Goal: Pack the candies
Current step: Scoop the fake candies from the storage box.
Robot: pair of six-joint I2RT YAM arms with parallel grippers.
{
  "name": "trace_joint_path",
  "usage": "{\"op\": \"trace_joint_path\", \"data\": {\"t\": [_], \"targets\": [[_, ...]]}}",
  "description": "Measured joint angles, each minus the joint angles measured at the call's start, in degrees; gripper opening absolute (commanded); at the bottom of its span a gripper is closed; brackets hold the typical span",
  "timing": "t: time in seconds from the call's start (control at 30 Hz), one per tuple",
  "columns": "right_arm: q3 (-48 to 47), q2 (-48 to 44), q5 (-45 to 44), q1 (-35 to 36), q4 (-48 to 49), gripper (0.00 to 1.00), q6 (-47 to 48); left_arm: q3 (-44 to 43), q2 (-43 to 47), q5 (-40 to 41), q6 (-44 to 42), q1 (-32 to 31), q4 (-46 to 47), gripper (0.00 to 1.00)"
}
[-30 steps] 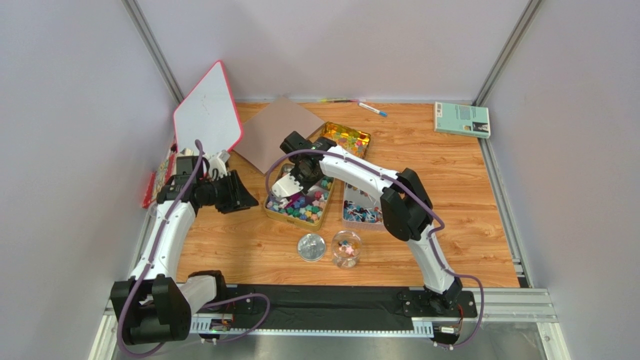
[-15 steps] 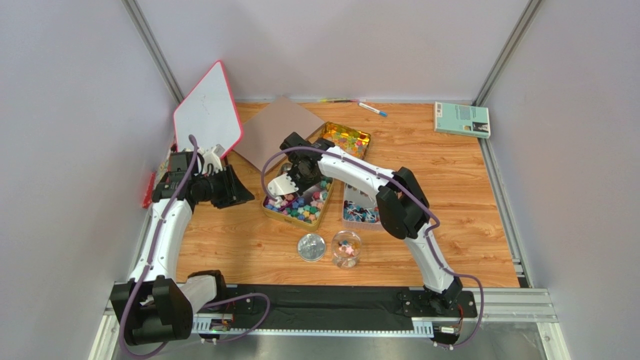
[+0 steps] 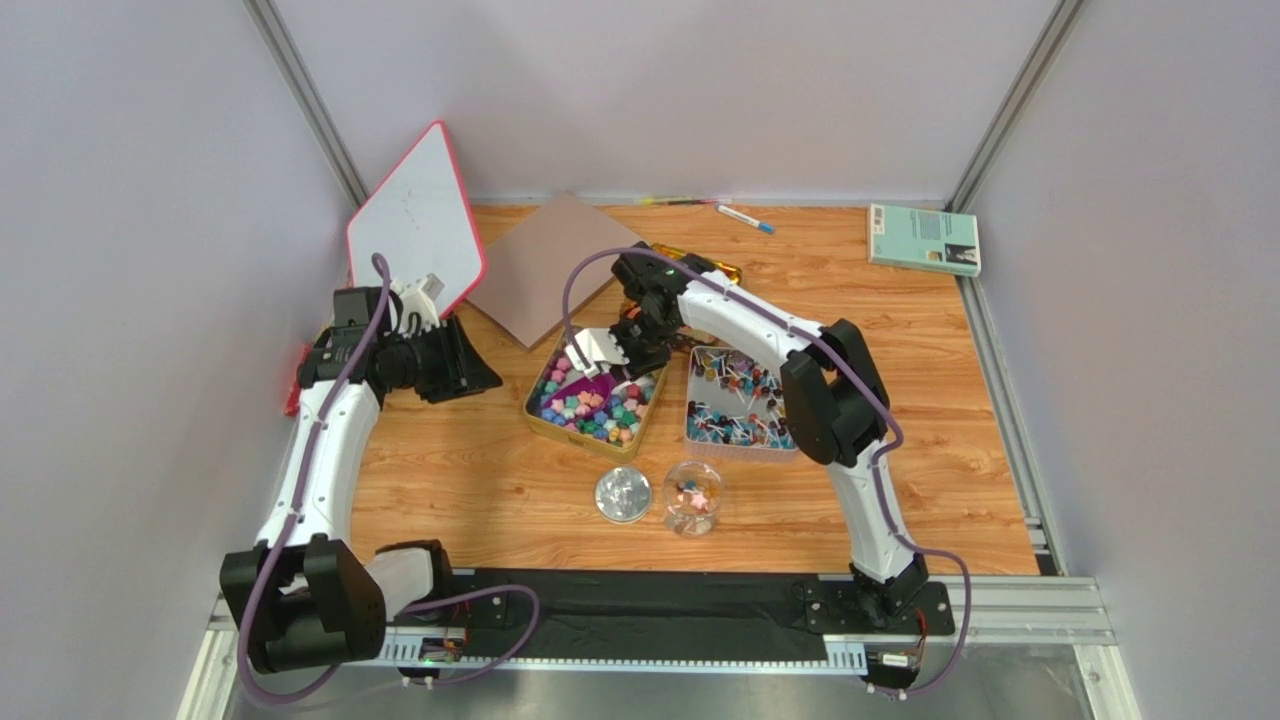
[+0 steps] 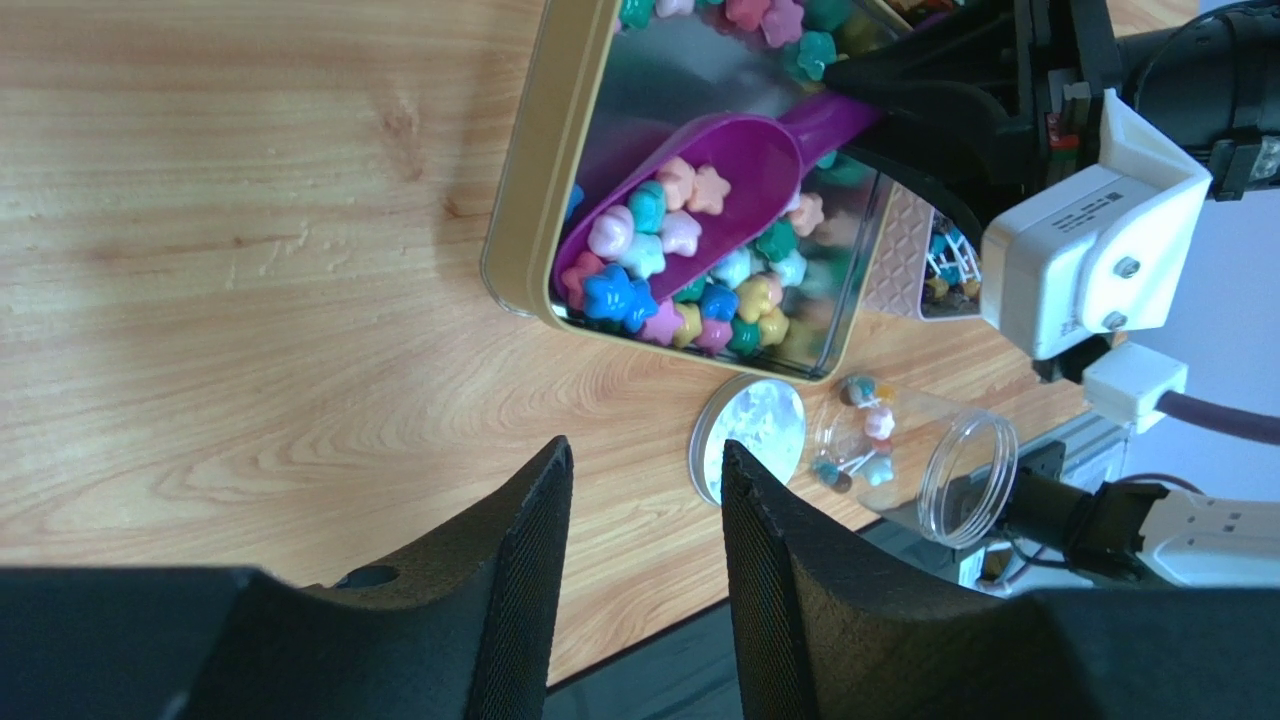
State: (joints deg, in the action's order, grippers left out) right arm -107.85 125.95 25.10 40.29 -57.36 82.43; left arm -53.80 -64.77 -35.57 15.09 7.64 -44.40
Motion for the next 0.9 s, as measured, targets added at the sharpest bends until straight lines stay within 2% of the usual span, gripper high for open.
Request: {"op": "trace_joint_path", "data": {"t": [0.5, 0.67, 0.9], "targets": [[10.5, -5.4, 11.5, -4.5, 7.1, 0.00, -9.0, -3.9, -4.9, 1.7, -2.3, 0.1, -0.9, 0.48], [10.5, -5.4, 9.9, -4.2, 7.9, 0.01, -9.1, -4.5, -5.7, 2.0, -2.5, 0.1, -0.9, 0.48], [10.4, -5.4, 4.9, -2.0, 8.5, 0.14, -7.1, -4.7, -6.4, 2.7, -2.6, 0.1, -0.8, 0.48]]}}
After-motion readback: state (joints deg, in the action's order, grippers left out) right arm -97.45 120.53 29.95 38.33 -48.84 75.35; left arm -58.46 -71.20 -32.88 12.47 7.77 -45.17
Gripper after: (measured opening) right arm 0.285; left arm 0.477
